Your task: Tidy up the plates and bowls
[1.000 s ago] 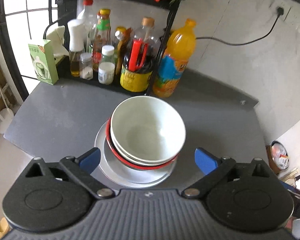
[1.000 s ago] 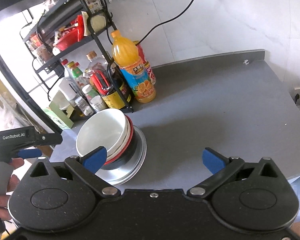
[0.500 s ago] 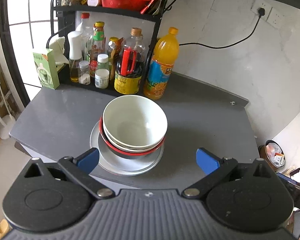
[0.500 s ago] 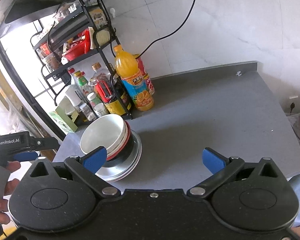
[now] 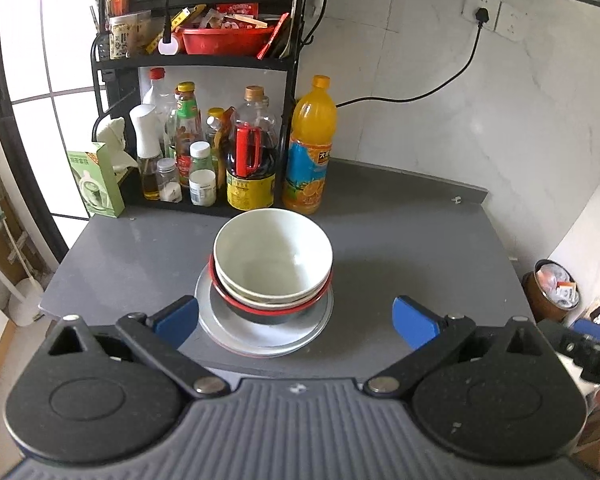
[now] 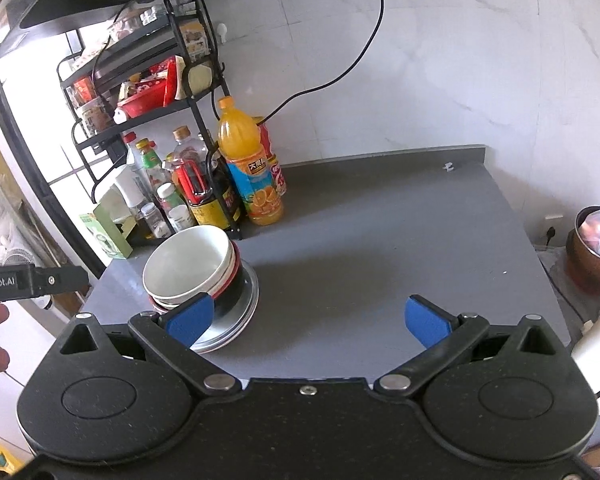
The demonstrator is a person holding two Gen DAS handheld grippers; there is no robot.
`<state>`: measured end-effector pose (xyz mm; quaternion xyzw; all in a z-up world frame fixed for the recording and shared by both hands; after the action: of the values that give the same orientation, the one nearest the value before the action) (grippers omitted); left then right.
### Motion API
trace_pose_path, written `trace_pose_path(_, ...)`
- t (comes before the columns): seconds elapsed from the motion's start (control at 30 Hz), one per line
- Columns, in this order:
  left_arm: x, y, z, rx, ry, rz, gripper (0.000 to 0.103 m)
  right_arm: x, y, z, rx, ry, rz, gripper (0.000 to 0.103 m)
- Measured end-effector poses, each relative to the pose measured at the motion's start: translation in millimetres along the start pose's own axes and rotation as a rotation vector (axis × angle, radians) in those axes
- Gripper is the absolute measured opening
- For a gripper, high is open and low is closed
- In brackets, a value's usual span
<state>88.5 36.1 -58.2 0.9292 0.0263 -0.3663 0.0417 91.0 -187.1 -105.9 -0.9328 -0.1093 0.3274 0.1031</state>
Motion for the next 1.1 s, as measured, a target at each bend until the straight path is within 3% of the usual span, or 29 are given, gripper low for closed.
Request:
trace_pose_path(0.3, -15, -14, 15, 0.031, 0.015, -0.033, 0.102, -23, 2, 15, -0.006, 0.006, 0.020, 0.103)
trace_pose_path(0.57, -29, -26, 24, 0.063, 0.014, -0.116, 0.102, -33, 4, 29, -0.008, -0.009, 0.072, 0.103)
trace_pose_path(0.8, -42, -18, 36, 0.083, 0.012, -0.110, 0.102, -41, -3, 41, 0.011, -0.023, 0.092, 0.103)
trace_pose_path(1.1, -53, 1, 51, 0.118, 0.009, -0.117, 0.102, -50, -23, 42, -0.054, -0.006, 0.099, 0.103)
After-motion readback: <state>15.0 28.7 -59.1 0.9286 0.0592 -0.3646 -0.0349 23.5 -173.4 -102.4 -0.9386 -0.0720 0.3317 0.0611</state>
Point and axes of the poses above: each gripper's, at about its wrist camera, not at the fingertips, and x roughly the way its jaws point, y to its right, z to its underside, the point moved 8 cm from there along x, roughly the way its jaws point
